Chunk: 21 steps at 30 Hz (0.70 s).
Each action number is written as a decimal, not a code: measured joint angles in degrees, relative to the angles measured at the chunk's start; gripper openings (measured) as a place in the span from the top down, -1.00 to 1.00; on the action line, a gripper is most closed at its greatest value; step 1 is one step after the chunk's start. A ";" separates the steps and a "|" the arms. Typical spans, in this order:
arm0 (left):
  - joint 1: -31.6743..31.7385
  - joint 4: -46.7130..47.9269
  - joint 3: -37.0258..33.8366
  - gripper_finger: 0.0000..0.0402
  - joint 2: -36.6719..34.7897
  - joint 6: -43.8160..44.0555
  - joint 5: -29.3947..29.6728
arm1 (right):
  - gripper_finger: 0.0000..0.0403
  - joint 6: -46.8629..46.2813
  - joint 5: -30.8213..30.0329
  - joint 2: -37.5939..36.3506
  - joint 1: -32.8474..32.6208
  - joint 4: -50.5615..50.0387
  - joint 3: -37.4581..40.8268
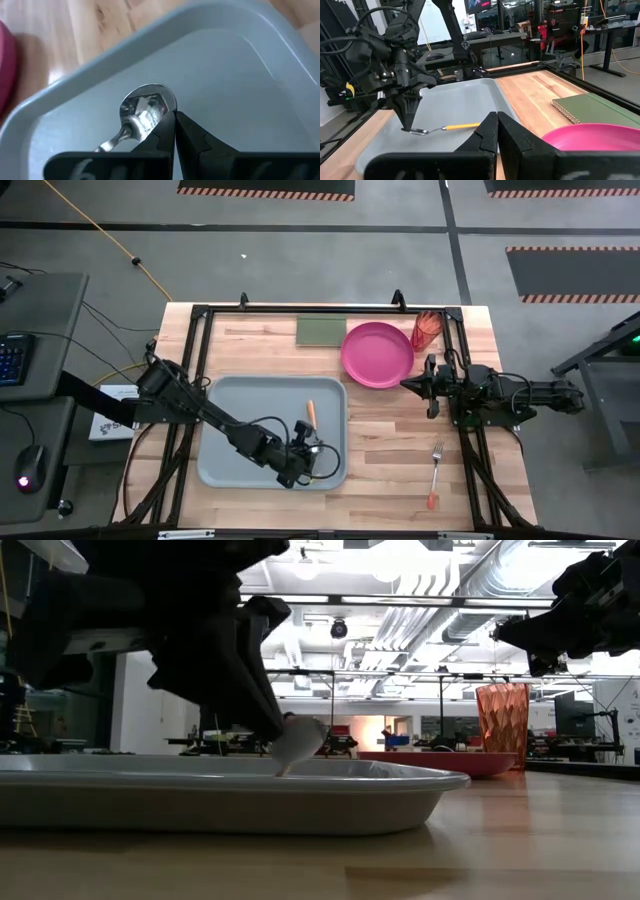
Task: Pick and place plate/cup/fork/spoon on tray
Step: Put the yellow spoon on the gray tray
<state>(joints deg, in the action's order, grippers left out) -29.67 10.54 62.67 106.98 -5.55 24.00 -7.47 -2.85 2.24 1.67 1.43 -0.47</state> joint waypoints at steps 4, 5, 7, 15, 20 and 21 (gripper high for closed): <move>0.02 -0.01 0.00 1.00 0.33 1.51 -1.85 | 1.00 0.00 0.00 0.00 0.00 0.00 0.01; 0.02 -0.15 0.00 1.00 0.33 2.03 -2.36 | 1.00 -0.01 0.00 0.00 0.00 0.00 0.00; 0.07 -0.18 0.00 1.00 0.33 3.22 -2.82 | 1.00 0.00 0.00 0.00 0.00 0.00 0.00; 0.92 0.76 -0.02 0.89 -0.16 3.96 -2.85 | 1.00 0.00 0.00 0.00 0.00 0.00 0.00; 1.20 2.77 0.00 0.69 -2.82 4.70 -2.85 | 1.00 -0.01 0.00 0.00 0.00 0.00 0.01; 1.20 4.02 0.00 0.64 -3.49 5.64 -2.86 | 1.00 -0.02 0.00 0.00 0.00 0.00 0.00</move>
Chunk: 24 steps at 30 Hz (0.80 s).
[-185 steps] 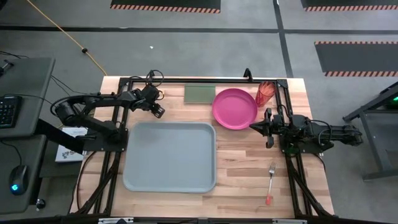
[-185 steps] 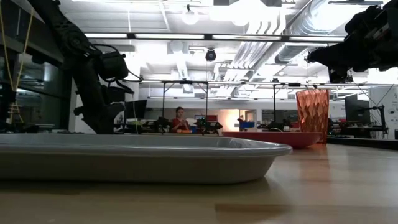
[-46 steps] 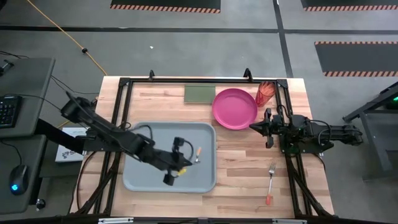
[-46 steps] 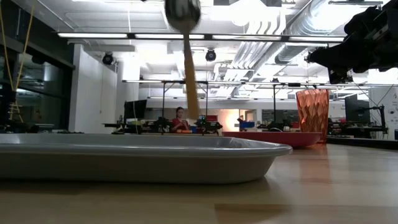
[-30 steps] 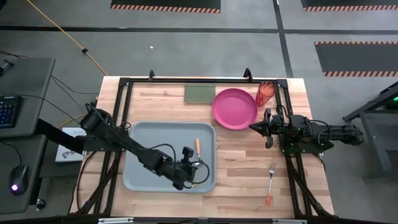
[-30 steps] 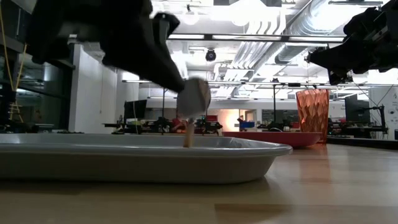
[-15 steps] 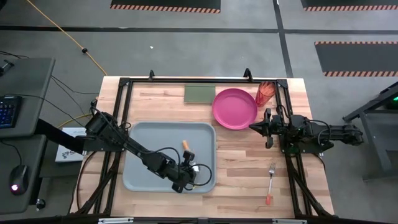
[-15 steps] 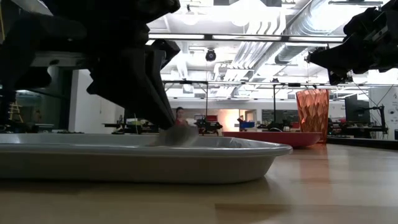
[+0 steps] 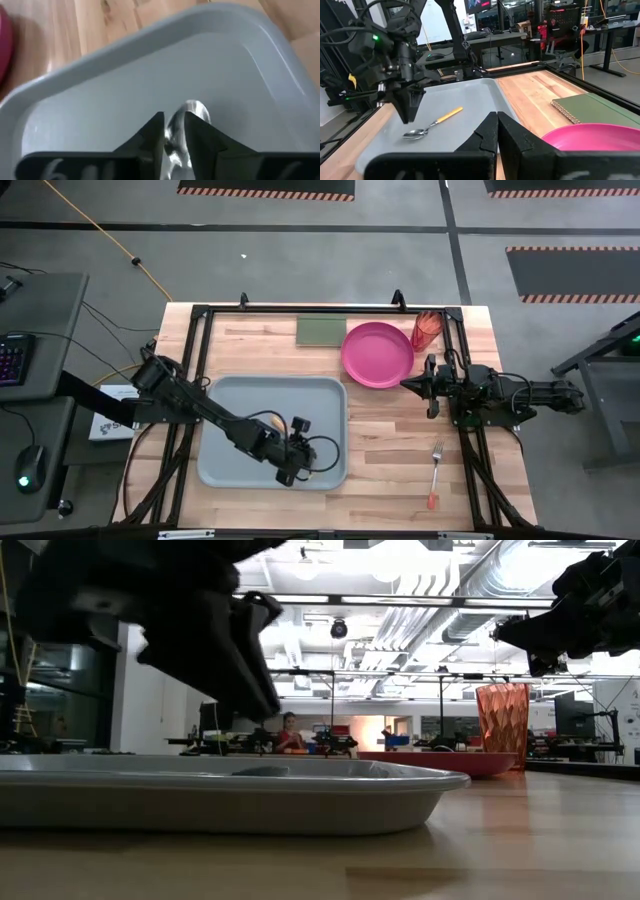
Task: Pick and place plate/cup/fork/spoon on tray
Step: Put the yellow spoon on the gray tray
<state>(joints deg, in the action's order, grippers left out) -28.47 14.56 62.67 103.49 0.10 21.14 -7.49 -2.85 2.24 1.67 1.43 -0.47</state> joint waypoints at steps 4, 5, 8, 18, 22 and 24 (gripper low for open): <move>-0.07 10.79 0.03 0.53 -3.94 8.98 -0.47 | 1.00 0.00 0.00 0.00 -0.02 0.00 0.02; -0.07 13.99 0.07 0.52 -4.59 12.29 -0.95 | 1.00 0.00 0.00 0.00 0.00 0.00 0.00; -0.38 23.87 -0.21 0.55 -6.03 20.42 -2.22 | 1.00 0.00 0.00 0.00 0.00 0.00 0.01; 1.78 23.11 -10.20 0.96 -7.47 27.12 -6.00 | 1.00 0.01 0.00 0.00 0.00 0.00 0.01; 4.26 21.31 -10.84 0.99 -7.50 24.08 -4.62 | 1.00 0.00 0.00 0.00 0.00 0.00 0.00; 5.64 21.12 -10.84 0.99 -7.50 21.87 -4.76 | 1.00 0.00 0.00 0.00 0.00 0.00 0.00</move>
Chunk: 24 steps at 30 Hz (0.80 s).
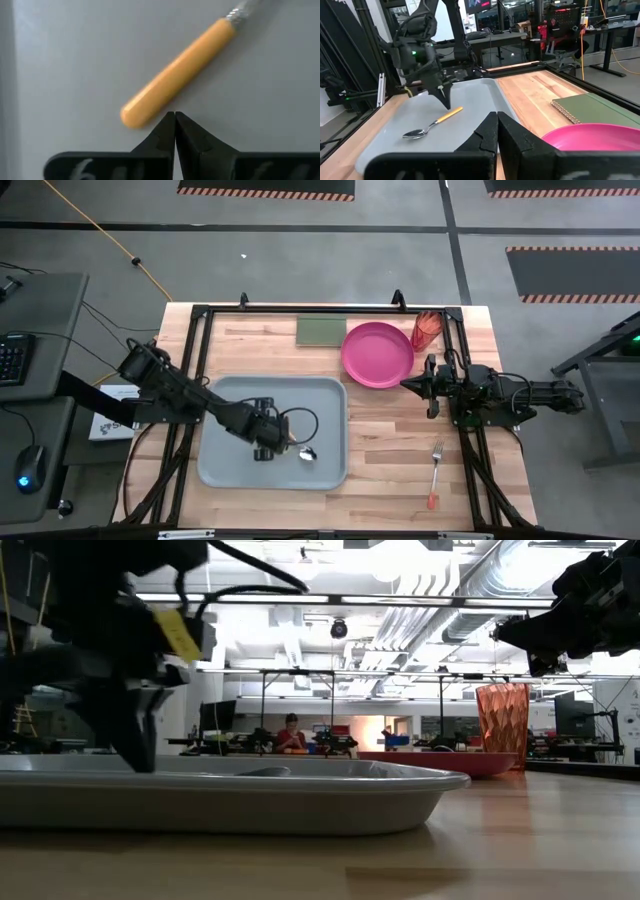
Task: Pick and place plate/cup/fork/spoon on tray
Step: Put the yellow spoon on the gray tray
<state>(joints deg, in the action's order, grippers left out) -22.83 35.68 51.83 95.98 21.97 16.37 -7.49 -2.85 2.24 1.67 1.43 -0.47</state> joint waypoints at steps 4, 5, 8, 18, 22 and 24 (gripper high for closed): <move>2.82 0.01 0.00 1.00 0.00 -2.55 -2.58 | 1.00 0.00 0.00 0.00 0.00 0.00 0.01; 3.39 -0.05 0.00 1.00 0.00 -2.97 -3.10 | 1.00 0.02 0.00 0.00 0.00 0.00 0.00; 4.80 -0.64 0.00 1.00 0.00 -4.57 -3.63 | 1.00 0.02 0.00 0.00 0.00 0.00 0.00; 8.82 -9.53 -0.04 1.00 0.00 -11.55 -5.78 | 1.00 0.00 0.00 0.00 0.00 0.00 0.01; 9.94 -12.40 -0.04 1.00 0.00 -13.45 -5.92 | 1.00 0.00 0.00 0.00 0.00 0.00 0.00; 10.23 -11.73 -0.04 1.00 -0.49 -13.52 -5.49 | 1.00 0.02 0.00 0.00 0.00 0.00 0.00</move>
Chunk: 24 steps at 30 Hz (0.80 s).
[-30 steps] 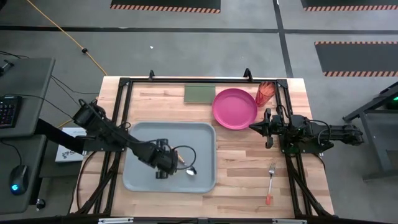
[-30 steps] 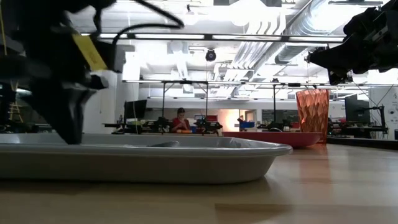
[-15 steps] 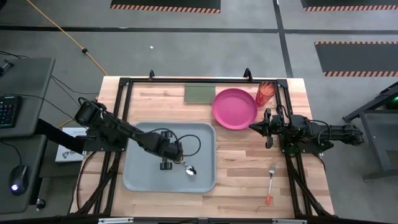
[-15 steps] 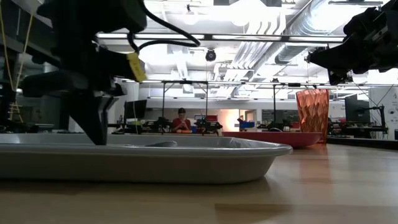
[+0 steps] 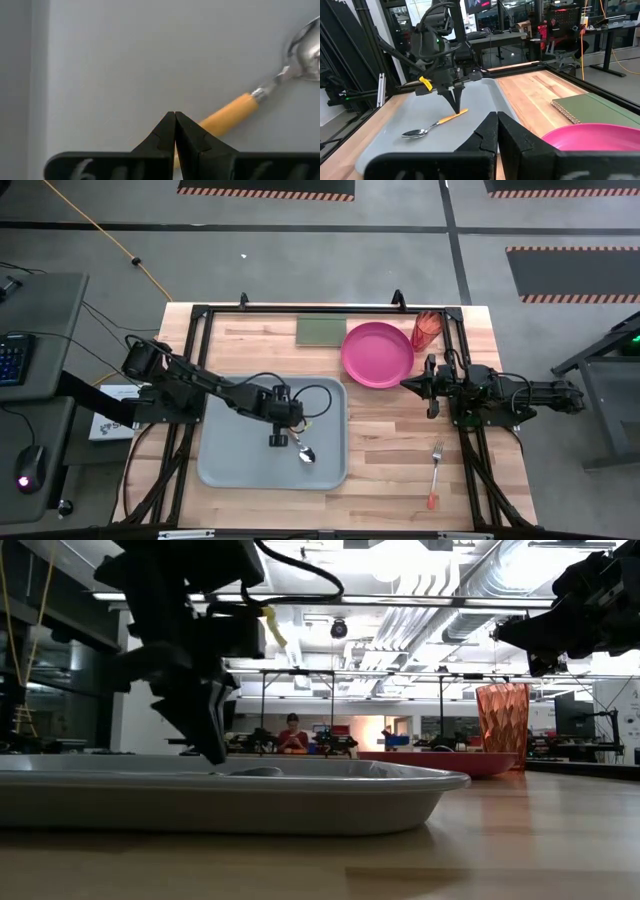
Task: Pick and place plate/cup/fork/spoon on tray
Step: Put the yellow spoon on the gray tray
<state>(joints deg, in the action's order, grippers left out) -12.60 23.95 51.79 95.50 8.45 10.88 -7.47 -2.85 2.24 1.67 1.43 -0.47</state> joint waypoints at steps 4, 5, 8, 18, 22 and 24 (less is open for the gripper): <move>-0.63 1.93 0.02 1.00 -3.15 3.37 -1.69 | 1.00 -0.01 0.00 -0.02 0.00 0.00 0.00; -1.06 2.36 0.02 1.00 -3.68 4.31 -2.95 | 1.00 -0.02 0.00 -0.01 0.00 0.00 0.01; -2.16 2.26 0.02 1.00 -4.19 7.26 -8.01 | 1.00 -0.02 0.00 -0.01 0.00 0.00 0.00; -3.24 1.00 -2.30 1.00 0.98 12.43 -13.90 | 1.00 -0.01 0.00 -0.02 0.00 0.00 0.01; -2.79 -1.65 -2.25 1.00 1.32 10.97 -12.26 | 1.00 -0.02 0.00 -0.02 0.00 0.00 0.00; -2.09 -1.69 -2.25 1.00 1.32 10.95 -11.85 | 1.00 -0.02 0.00 0.00 0.00 0.00 0.02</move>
<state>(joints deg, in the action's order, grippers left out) -14.69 22.26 49.54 96.82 19.40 -0.97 -7.48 -2.85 2.24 1.67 1.43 -0.45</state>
